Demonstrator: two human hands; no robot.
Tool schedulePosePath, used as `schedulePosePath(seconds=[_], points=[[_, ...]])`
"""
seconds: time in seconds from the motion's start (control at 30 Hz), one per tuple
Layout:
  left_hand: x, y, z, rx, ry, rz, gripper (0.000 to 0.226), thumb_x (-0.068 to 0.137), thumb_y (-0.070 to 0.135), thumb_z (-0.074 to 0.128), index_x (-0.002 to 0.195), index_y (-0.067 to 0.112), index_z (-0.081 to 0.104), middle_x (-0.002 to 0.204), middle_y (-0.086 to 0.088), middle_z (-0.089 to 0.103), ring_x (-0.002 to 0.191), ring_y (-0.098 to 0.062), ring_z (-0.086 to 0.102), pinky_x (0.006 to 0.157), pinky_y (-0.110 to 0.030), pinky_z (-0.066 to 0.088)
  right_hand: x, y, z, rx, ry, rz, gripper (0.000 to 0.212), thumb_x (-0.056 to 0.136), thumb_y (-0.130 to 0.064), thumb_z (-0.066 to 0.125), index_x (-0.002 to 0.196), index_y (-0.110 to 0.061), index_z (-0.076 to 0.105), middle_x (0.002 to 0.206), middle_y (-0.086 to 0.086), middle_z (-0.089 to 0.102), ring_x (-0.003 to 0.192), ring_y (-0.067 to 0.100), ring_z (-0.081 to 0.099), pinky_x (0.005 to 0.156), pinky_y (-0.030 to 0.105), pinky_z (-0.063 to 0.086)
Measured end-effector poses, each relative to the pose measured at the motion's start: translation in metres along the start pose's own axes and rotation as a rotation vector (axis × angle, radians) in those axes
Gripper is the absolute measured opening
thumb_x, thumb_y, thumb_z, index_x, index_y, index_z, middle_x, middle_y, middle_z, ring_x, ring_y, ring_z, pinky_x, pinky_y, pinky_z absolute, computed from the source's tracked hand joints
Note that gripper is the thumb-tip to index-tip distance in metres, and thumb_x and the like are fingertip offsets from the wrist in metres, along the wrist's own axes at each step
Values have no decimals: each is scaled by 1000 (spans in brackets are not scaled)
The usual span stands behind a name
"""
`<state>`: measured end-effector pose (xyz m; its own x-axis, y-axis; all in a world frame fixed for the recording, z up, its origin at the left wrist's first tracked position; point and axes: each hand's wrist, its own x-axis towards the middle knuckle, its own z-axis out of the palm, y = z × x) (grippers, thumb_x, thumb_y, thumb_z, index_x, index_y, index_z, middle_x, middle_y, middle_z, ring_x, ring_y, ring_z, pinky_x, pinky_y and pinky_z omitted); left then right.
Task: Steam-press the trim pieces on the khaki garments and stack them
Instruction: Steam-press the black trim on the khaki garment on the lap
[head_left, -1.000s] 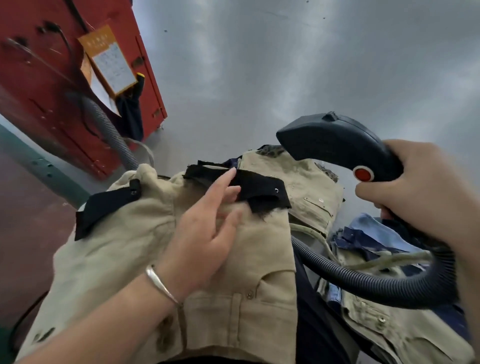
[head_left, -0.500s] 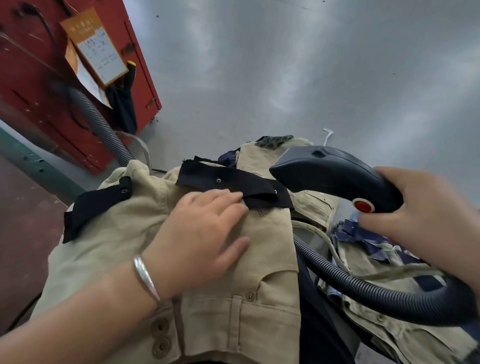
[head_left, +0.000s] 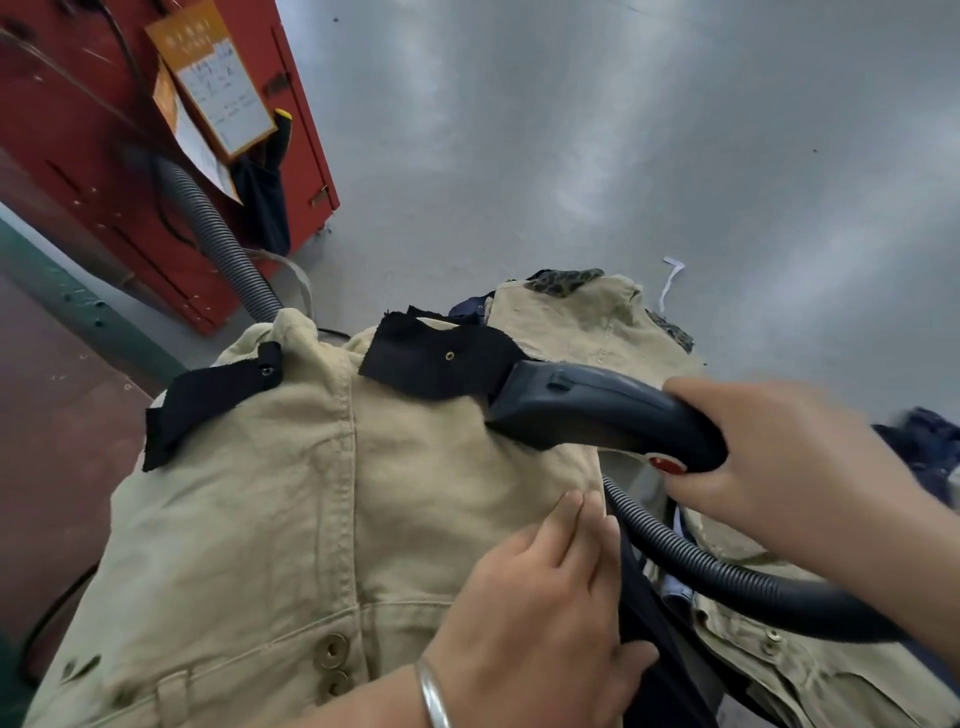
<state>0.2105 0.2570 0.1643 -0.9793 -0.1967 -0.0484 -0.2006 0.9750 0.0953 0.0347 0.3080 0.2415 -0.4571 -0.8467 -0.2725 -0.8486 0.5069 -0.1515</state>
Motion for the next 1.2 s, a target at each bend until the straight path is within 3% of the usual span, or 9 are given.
schedulePosePath(seconds=[0.27,0.43,0.63,0.73,0.8,0.87,0.97,1.1,1.2], points=[[-2,-1,5,-73,-43,17,68,79,67,45,119,17,68,125,-1,64,119,-12,57,89,-21,51,53,-56,10,34,124,-118,24,78,-46,65,80,-34,43,71,-9,51,69,22,50,47,24,25],[-2,7,-1,-52,-65,50,67,73,73,51,113,22,71,121,3,66,117,-8,58,94,-19,47,78,-48,-5,165,251,-2,19,80,-37,65,94,-28,57,81,-2,57,78,28,55,61,31,35],[-10,-17,-27,-386,23,24,56,89,58,36,121,22,65,127,3,62,120,-15,56,90,-31,52,51,10,-37,332,368,93,30,67,-43,68,93,-30,63,61,-2,62,61,25,67,57,44,58],[1,-78,-59,-385,178,-180,47,93,55,37,110,23,67,108,5,67,100,-18,63,80,-36,54,32,36,-32,345,355,130,37,54,-56,58,89,-47,60,63,-17,67,41,7,62,41,30,52],[15,-136,-74,-312,248,-426,41,86,55,49,109,26,65,106,5,65,100,-20,61,85,-38,50,26,63,-28,458,339,208,38,54,-53,65,91,-51,61,62,-18,68,37,10,62,35,31,51],[27,-184,-79,-173,74,-579,67,75,63,57,126,21,56,124,-4,59,115,-25,53,98,-43,43,25,111,-24,557,386,334,34,53,-49,71,87,-49,63,53,-4,65,33,14,60,35,33,50],[37,-213,-67,-182,-363,-571,109,52,85,53,141,24,39,138,3,51,128,-19,46,106,-33,35,20,182,-16,572,410,485,26,45,-56,68,60,-35,62,47,-1,53,30,12,52,32,22,40],[43,-228,-58,-440,-694,-478,86,44,87,65,102,24,68,97,4,72,92,-13,67,91,-35,51,21,139,-25,591,384,370,36,53,-43,73,87,-47,66,48,2,63,32,19,60,37,32,49],[35,-233,-63,-717,-835,-450,57,52,46,88,97,16,72,97,-5,74,93,-23,70,87,-40,55,23,96,-23,543,342,237,44,52,-44,68,95,-41,64,52,-1,66,34,19,62,35,31,49]])
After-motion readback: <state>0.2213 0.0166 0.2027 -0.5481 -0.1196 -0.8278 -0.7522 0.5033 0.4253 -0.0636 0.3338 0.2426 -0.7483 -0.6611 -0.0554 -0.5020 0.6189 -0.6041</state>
